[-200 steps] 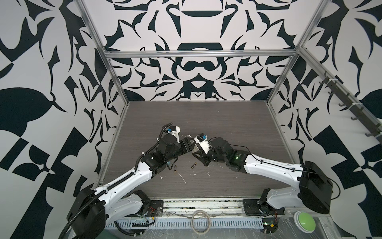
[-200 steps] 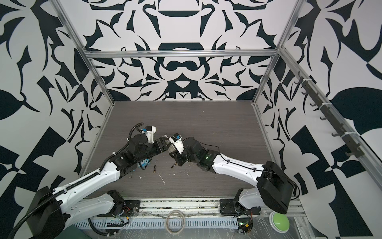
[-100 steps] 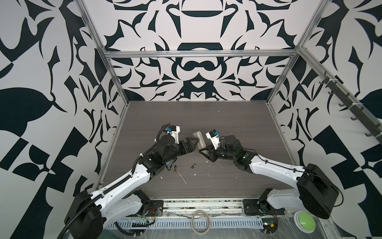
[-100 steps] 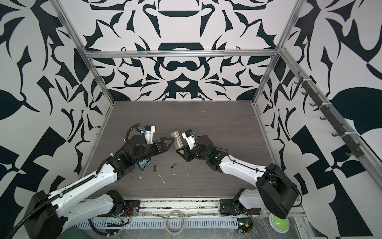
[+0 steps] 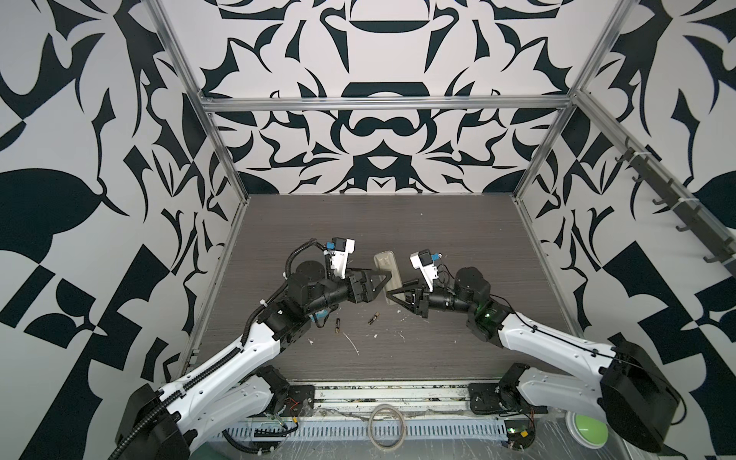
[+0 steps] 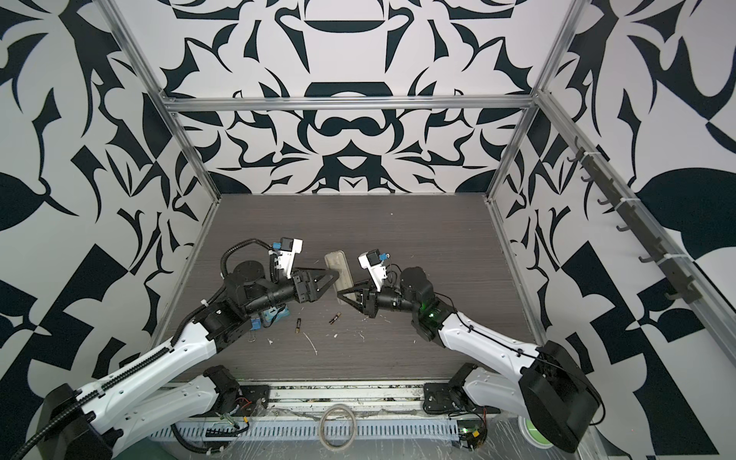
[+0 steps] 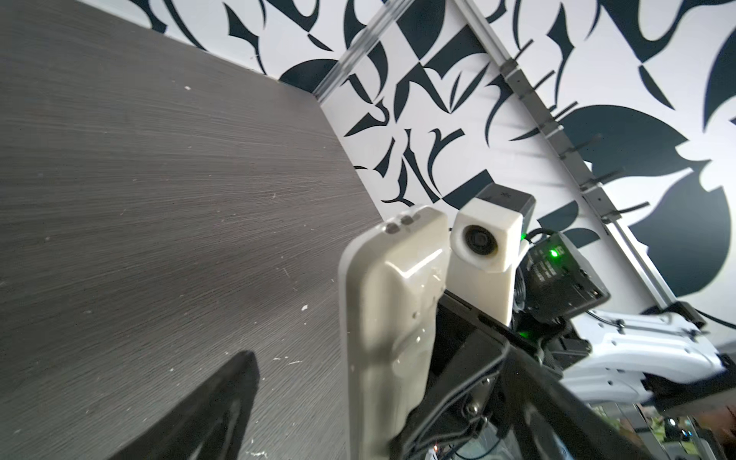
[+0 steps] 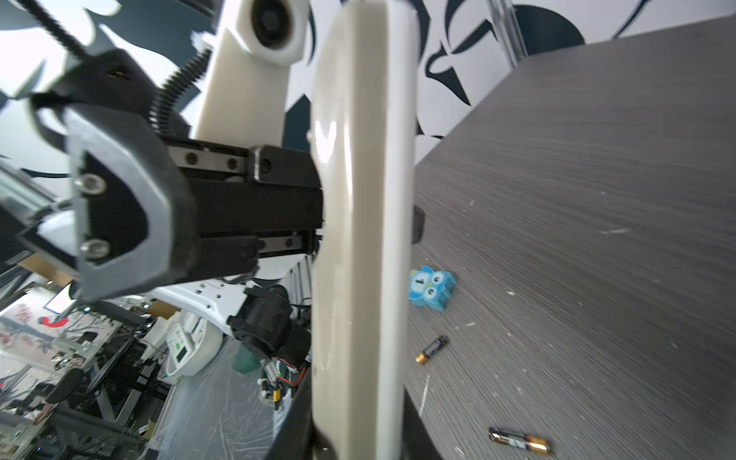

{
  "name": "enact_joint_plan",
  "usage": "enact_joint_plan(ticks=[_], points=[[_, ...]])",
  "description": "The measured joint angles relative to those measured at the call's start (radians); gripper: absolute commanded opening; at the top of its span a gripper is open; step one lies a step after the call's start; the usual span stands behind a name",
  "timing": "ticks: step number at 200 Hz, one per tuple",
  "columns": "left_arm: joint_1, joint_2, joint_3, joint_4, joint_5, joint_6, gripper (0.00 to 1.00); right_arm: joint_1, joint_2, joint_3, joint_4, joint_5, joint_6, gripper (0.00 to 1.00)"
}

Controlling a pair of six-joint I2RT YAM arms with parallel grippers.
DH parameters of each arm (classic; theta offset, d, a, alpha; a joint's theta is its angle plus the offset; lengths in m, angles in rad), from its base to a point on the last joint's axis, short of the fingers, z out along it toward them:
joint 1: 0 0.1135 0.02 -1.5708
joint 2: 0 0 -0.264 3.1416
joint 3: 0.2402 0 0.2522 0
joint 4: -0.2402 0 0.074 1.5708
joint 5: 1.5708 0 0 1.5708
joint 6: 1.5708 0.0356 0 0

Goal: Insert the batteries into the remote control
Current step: 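Hold the remote upright between both grippers, back facing the left gripper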

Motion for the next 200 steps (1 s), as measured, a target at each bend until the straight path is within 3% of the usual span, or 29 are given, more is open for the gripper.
enact_joint_plan(ticks=[104,140,200], points=[[0.0,-0.035,-0.009,0.174,0.152,0.005,0.99,0.0,-0.002,-0.047,0.282,-0.156,0.132,0.0],[0.0,-0.009,-0.009,0.2,0.177,0.007,0.92,0.0,0.016,-0.047,0.33,-0.195,0.16,0.0],[0.0,-0.001,-0.008,0.201,0.193,0.018,0.72,0.0,0.035,-0.046,0.336,-0.229,0.187,0.0]])
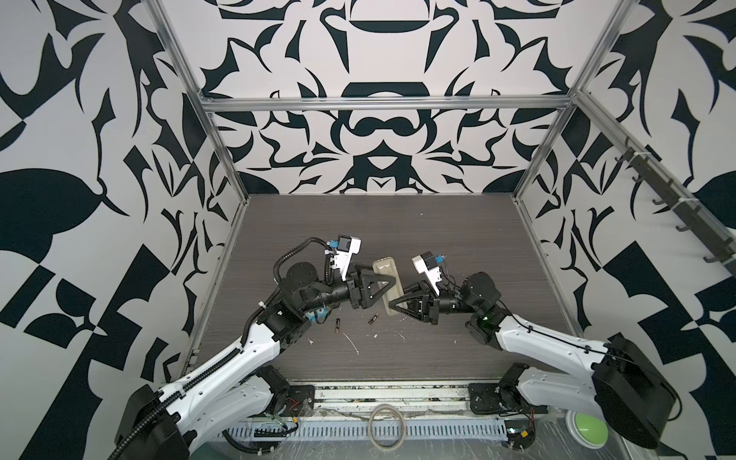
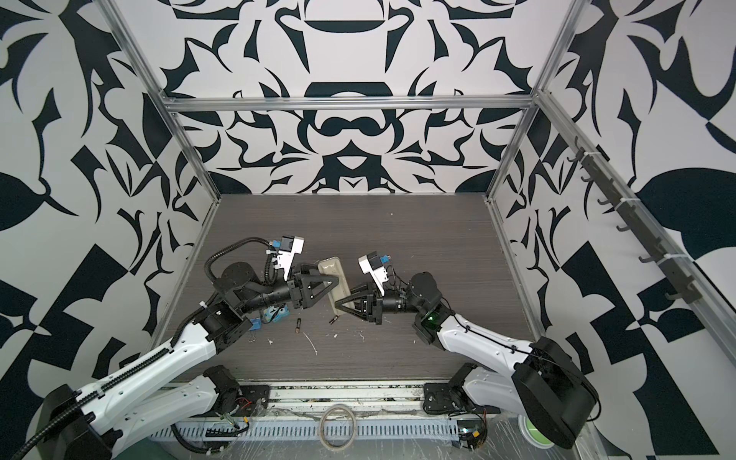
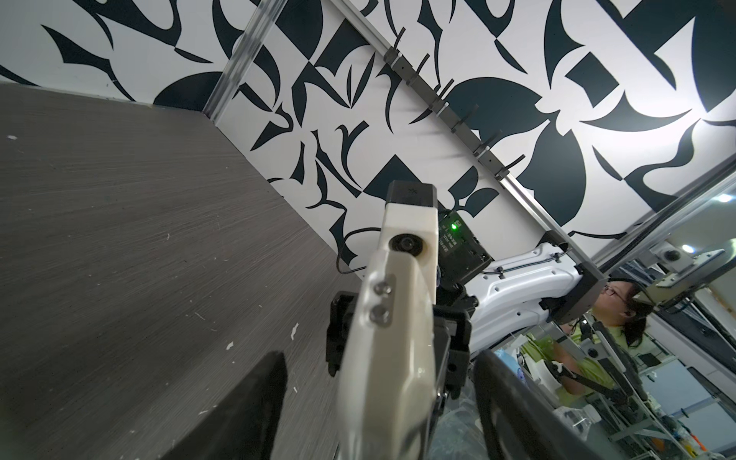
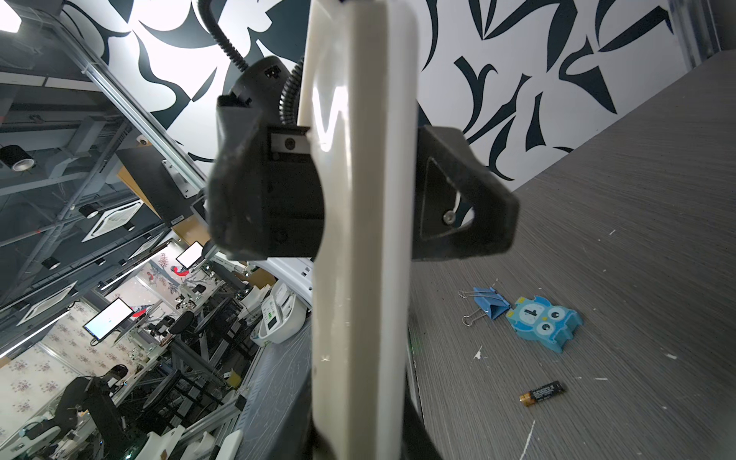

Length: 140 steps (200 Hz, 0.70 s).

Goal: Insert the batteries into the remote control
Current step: 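Hold the remote upright between both grippers, back facing the left gripper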

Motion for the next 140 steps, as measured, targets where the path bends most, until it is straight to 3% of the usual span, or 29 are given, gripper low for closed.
enact_joint_plan(ticks=[91,140], points=[[0.0,0.006,0.004,0.005,0.003,0.017,0.56,0.0,0.007,0.013,0.003,-0.023,0.022,0.0],[0.0,0.004,0.022,-0.019,0.004,0.038,0.54,0.0,0.011,0.014,0.007,-0.037,0.023,0.0]])
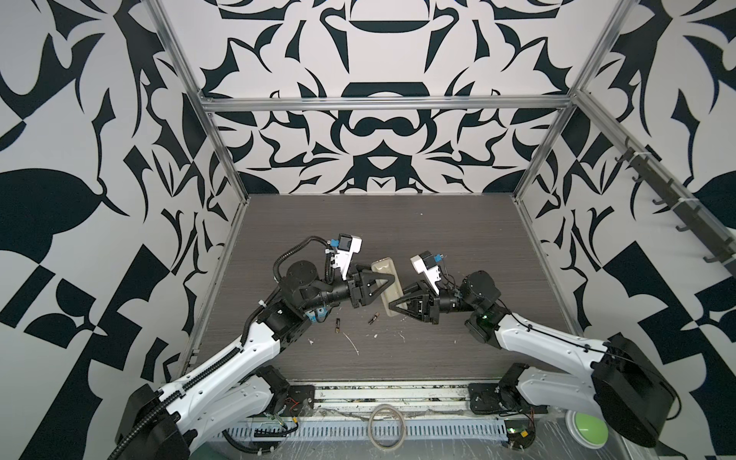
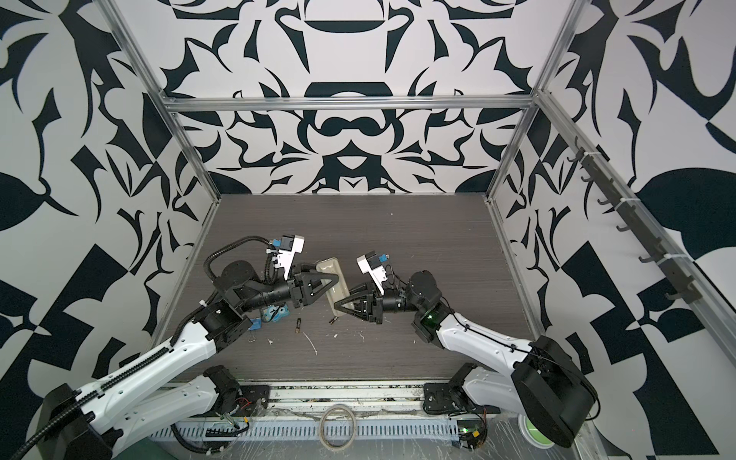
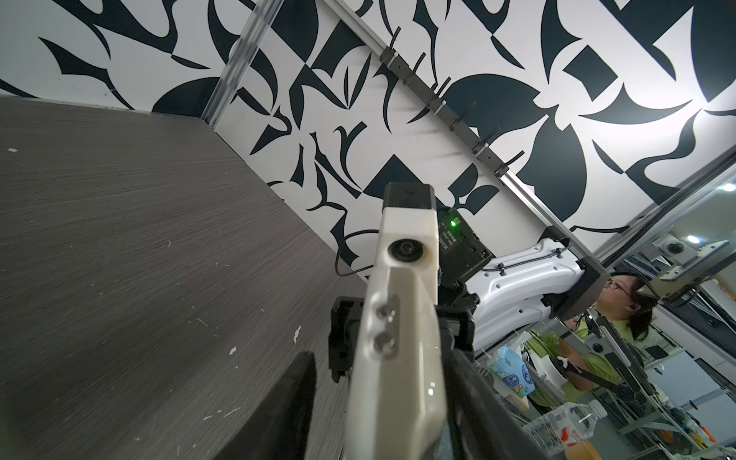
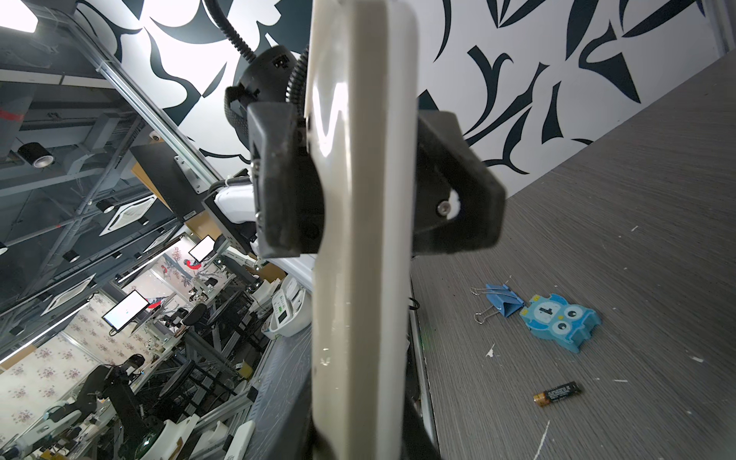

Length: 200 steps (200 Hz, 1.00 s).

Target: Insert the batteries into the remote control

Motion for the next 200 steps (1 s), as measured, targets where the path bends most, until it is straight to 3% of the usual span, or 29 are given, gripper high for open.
enact_joint_plan(ticks=[138,171,191,200], points=[[0.0,-0.013,0.019,-0.04,0.004,0.033,0.27,0.003,0.015,0.0,0.024,-0.018,0.01,0.0],[-0.001,-0.015,0.02,-0.039,0.024,0.04,0.13,0.003,0.013,0.003,0.017,-0.037,0.005,0.25],[-0.002,-0.016,0.021,-0.049,0.012,0.043,0.02,0.003,-0.009,0.013,-0.051,-0.024,-0.023,0.61],[-0.002,-0.016,0.021,-0.061,0.0,0.044,0.0,0.005,-0.025,0.019,-0.097,-0.016,-0.048,0.71]])
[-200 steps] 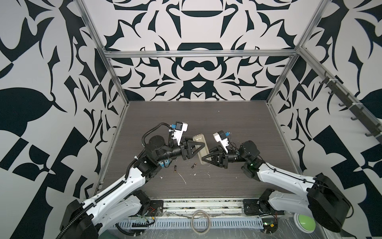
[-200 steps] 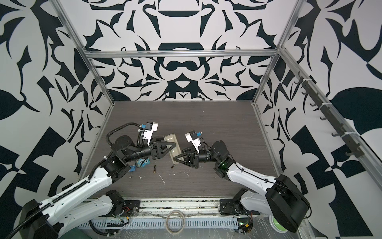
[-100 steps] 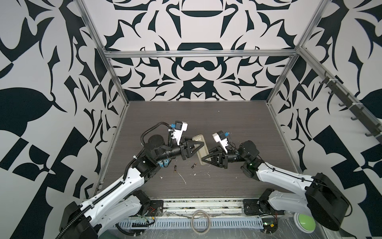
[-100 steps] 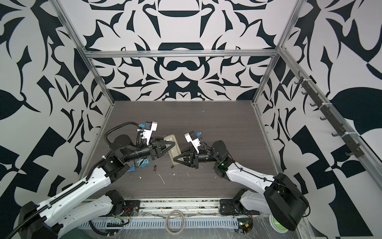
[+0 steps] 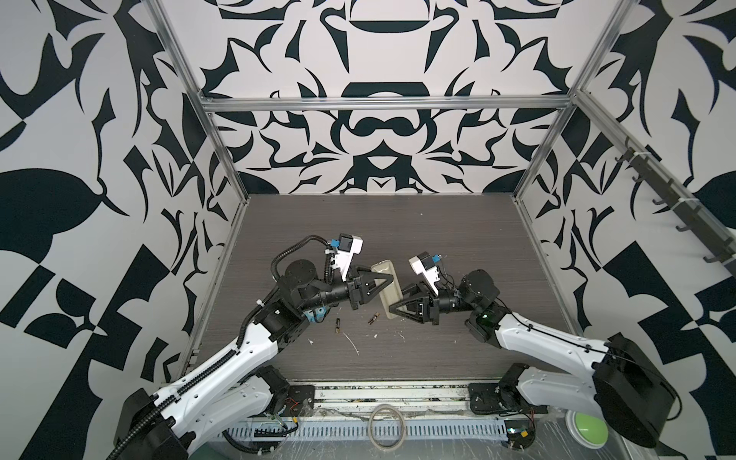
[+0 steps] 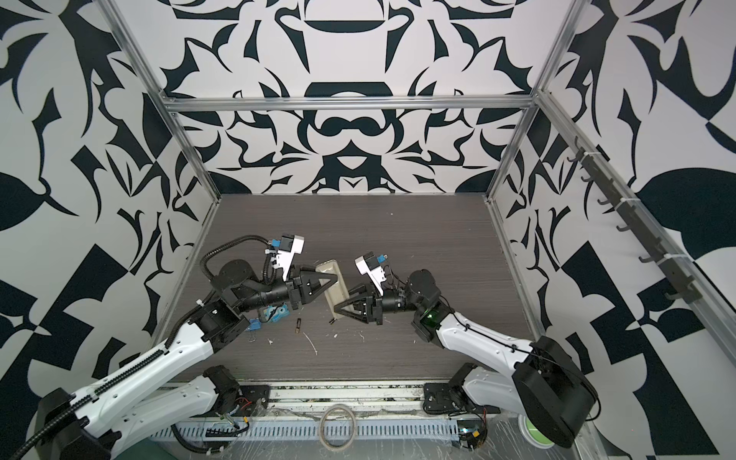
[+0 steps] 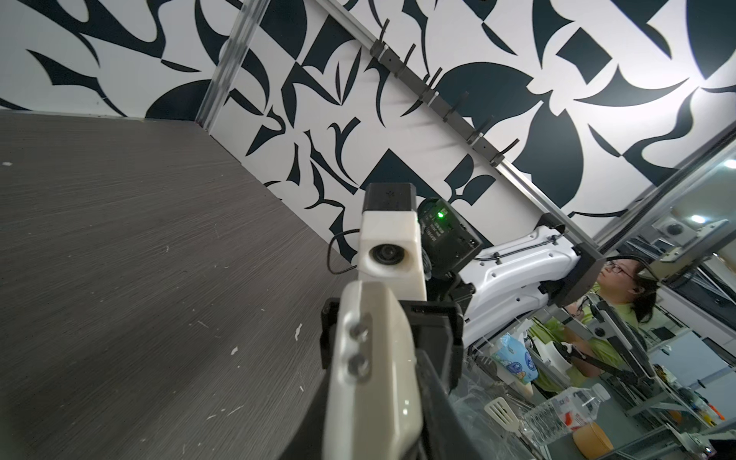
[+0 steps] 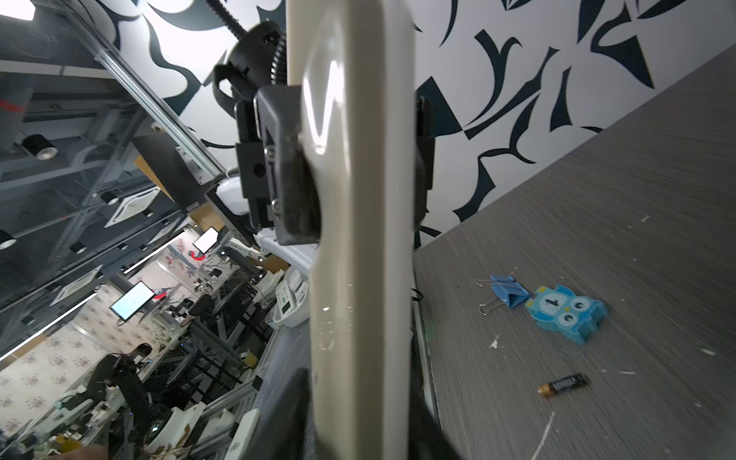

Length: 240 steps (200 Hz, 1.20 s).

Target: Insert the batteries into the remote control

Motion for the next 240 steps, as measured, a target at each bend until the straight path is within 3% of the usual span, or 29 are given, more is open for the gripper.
enact_joint_plan(ticks=[17,35,111,146,217,240], points=[[0.001,0.0,0.0,-0.023,-0.031,0.0,0.0,0.004,-0.036,0.018,-0.101,0.023,-0.05,0.8],[0.001,-0.003,-0.001,-0.048,-0.064,0.001,0.0,0.007,-0.074,0.039,-0.211,0.053,-0.117,0.83],[0.001,-0.02,-0.002,-0.219,-0.148,-0.005,0.0,0.03,-0.159,0.111,-0.679,0.246,-0.397,0.81],[0.001,-0.001,-0.002,-0.348,-0.166,-0.031,0.0,0.18,-0.157,0.213,-0.941,0.444,-0.587,0.78],[0.001,-0.024,-0.006,-0.48,-0.173,-0.088,0.0,0.333,-0.207,0.212,-1.033,0.673,-0.771,0.66],[0.001,-0.008,-0.006,-0.505,-0.144,-0.106,0.0,0.374,-0.217,0.191,-1.014,0.715,-0.821,0.56]])
